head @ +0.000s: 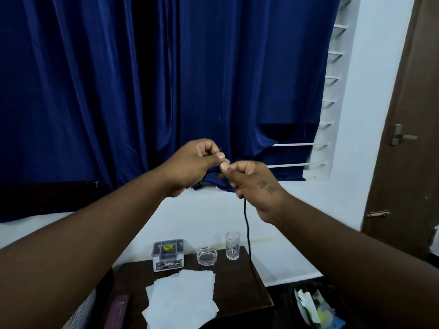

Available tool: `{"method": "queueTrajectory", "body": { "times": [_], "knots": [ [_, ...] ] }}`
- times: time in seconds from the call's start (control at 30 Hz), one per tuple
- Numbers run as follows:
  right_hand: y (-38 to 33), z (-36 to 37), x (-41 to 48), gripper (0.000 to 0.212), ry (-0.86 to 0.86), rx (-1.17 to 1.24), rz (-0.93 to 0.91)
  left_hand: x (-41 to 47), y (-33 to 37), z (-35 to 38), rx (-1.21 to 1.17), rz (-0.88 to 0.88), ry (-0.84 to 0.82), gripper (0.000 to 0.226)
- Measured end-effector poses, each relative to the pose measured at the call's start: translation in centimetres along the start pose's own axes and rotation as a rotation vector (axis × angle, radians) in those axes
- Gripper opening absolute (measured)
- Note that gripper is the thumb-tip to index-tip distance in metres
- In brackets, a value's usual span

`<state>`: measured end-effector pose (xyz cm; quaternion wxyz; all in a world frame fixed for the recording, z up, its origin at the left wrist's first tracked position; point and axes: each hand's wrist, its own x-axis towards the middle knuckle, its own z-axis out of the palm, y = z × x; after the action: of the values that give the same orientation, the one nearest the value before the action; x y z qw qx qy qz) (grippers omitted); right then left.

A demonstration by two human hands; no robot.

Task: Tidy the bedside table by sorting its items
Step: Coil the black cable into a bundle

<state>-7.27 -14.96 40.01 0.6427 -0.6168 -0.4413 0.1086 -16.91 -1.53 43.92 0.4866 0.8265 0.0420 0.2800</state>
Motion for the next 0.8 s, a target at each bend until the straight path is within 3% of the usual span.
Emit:
{"method": "queueTrajectory", "body": {
  "times": [0.17, 0.33, 0.63, 0.8],
  "knots": [
    [-1.9, -2.1, 1.7, 0.036, 0.016, -0.131, -0.121, -0.6, 0.8, -0.3, 0.006, -0.043, -0.105, 0.014],
    [-3.0, -2.9, 3.0, 0.028, -0.023, -0.150, -0.185, -0.6, 0.5, -0.8, -0.121, -0.095, -0.180, 0.022],
    [0.4, -2.8, 4.6, 0.026, -0.038, 0.200, -0.112, -2.0, 1.6, -0.7, -0.596, -0.036, -0.317, 0.019],
    [4.3, 0.3, 2.6, 0.019, -0.026, 0.209, -0.025, -1.7, 1.5, -0.5, -0.814, 0.060, -0.193, 0.018]
  ]
}}
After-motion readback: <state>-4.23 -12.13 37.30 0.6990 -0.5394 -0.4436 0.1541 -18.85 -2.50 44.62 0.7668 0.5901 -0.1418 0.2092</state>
